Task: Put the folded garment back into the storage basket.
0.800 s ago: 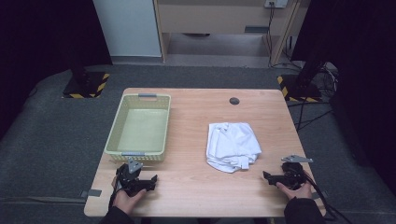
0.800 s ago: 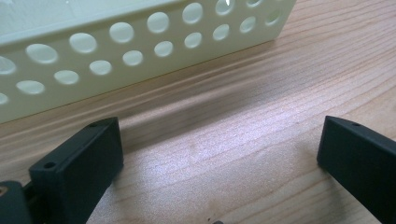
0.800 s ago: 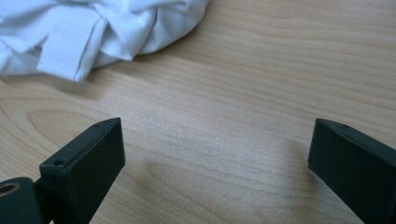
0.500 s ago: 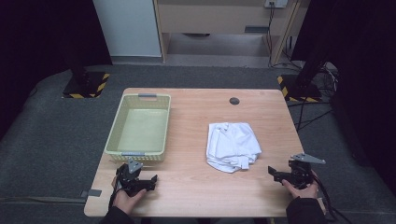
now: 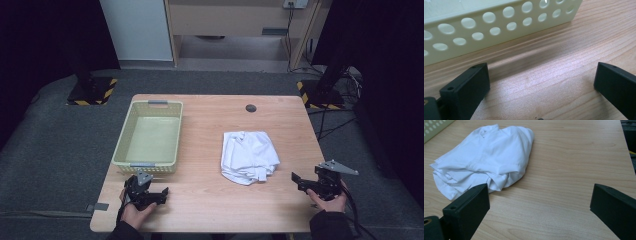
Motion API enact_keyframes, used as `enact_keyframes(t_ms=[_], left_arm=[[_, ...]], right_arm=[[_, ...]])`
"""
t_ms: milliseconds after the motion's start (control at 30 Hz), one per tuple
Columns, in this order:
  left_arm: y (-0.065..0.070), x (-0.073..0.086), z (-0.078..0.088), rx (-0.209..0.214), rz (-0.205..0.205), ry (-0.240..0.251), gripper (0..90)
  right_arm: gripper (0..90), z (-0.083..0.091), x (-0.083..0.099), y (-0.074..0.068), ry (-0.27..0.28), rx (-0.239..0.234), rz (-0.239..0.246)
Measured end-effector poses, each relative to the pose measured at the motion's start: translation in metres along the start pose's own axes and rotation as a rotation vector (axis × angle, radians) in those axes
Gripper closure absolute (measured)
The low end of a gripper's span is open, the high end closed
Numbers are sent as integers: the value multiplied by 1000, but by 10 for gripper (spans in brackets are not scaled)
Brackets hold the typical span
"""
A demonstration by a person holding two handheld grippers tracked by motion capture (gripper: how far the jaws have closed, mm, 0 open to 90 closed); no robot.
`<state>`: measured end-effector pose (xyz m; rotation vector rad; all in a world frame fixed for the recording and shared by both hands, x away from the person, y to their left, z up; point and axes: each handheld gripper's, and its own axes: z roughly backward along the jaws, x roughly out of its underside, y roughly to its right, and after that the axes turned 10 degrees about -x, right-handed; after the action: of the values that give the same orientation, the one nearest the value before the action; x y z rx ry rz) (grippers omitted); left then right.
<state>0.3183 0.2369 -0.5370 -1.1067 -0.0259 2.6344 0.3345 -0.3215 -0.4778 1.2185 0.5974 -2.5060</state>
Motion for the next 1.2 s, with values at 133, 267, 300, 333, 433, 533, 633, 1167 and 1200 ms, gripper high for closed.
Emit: enact_keyframes(t_ms=[133,267,300,333,433,533,633,1167,1200], left_arm=[[0,0,0,0,0,0,0],[0,0,0,0,0,0,0],[0,0,0,0,0,0,0],[0,0,0,0,0,0,0],[0,0,0,0,0,0,0],[0,0,0,0,0,0,0],[0,0,0,0,0,0,0],[0,0,0,0,0,0,0],[0,0,0,0,0,0,0]], right_arm=[[26,0,-4,-3,8,-5,7],[25,-1,-9,-5,17,-7,16],[25,-1,-10,-5,19,-7,16],[25,-2,-12,-6,21,-8,18],[22,-4,-16,-8,23,-16,26],[20,-5,-19,-11,22,-21,33],[20,-5,-21,-12,29,-24,34],[16,-11,-39,-20,58,-55,48],[16,-12,-41,-20,59,-56,52]])
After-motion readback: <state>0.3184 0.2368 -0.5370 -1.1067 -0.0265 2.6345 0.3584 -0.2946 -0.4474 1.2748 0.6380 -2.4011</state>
